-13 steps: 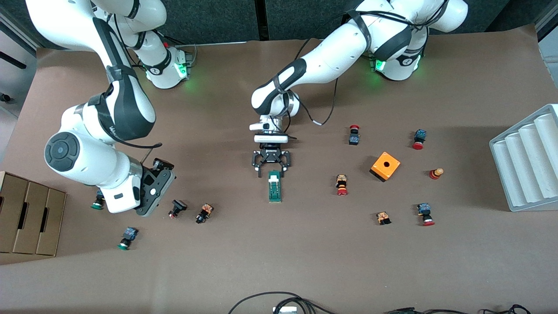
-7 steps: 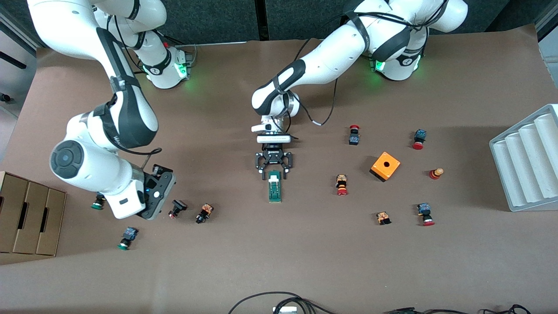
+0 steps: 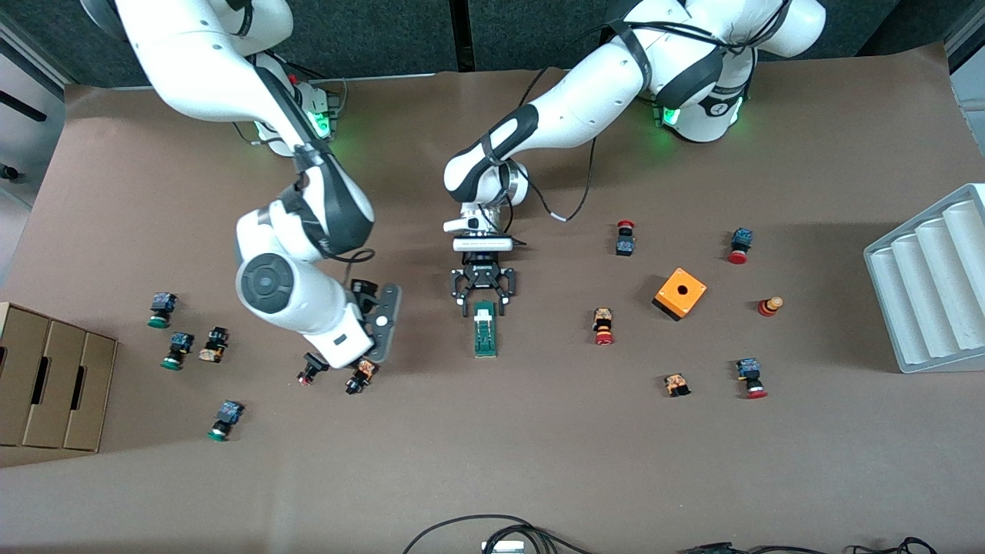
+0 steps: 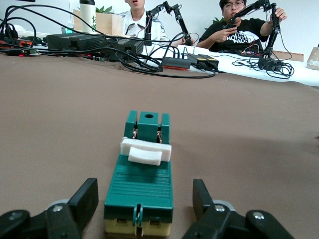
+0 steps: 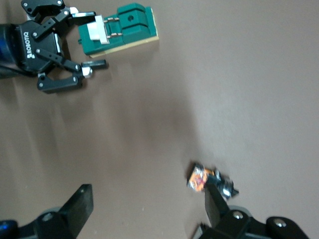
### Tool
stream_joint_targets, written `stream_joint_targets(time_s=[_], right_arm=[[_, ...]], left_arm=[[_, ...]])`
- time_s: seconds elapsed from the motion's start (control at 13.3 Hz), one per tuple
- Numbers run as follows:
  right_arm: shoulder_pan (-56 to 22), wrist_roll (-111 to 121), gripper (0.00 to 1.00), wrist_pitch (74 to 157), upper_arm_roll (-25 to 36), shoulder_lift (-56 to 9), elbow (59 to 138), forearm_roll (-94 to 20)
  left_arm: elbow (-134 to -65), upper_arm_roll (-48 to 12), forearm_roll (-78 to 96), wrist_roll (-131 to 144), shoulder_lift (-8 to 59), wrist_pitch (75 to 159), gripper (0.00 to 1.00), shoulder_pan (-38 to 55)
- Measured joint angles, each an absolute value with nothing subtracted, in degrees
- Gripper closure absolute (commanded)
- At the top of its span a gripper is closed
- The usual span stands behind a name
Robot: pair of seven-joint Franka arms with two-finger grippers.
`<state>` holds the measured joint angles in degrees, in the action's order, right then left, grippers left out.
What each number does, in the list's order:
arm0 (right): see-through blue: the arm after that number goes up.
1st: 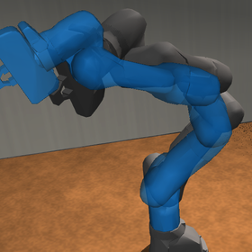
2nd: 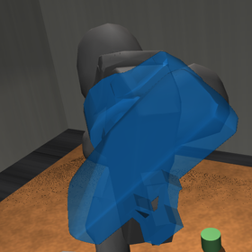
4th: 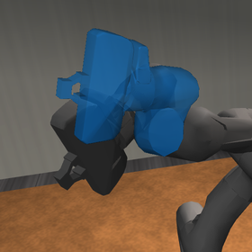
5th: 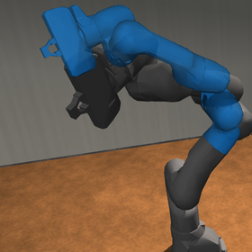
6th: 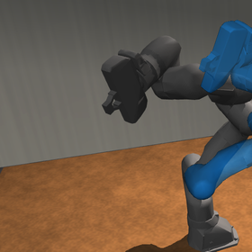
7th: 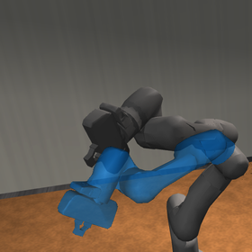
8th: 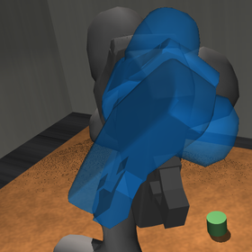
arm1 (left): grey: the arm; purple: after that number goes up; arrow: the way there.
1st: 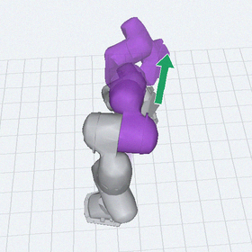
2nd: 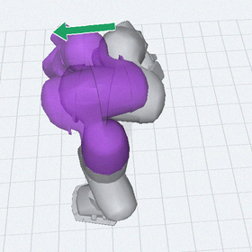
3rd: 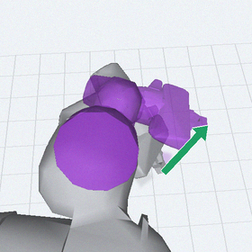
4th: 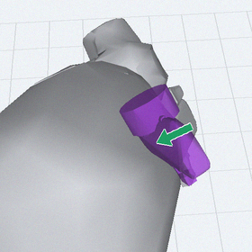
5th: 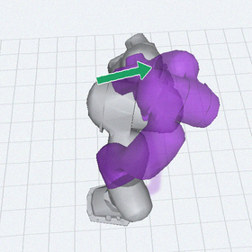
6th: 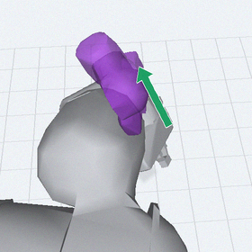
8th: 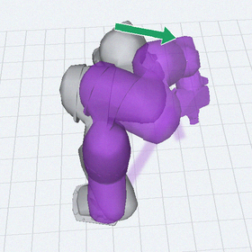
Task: Close load switch with both arms
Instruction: 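Grasp the switch base with the left gripper while the right gripper approaches, then lower the right gripper onto the white lever of the switch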
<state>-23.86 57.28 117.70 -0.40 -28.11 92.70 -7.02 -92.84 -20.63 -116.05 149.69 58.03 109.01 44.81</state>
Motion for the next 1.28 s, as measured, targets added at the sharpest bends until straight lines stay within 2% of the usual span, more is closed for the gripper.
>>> stream_joint_targets(time_s=[0.45, 1.28], right_arm=[[-29.2, 57.3, 0.00, 122.4, -0.4, -31.0, 92.5, -7.0], [-34.0, 56.5, 0.00, 131.3, -0.4, -36.6, 92.2, -7.0]], left_arm=[[-92.9, -20.4, -116.2, 149.7, 58.2, 108.1, 0.24, 45.4], [-93.0, -20.4, -116.2, 149.7, 58.2, 108.0, 0.27, 45.4]])
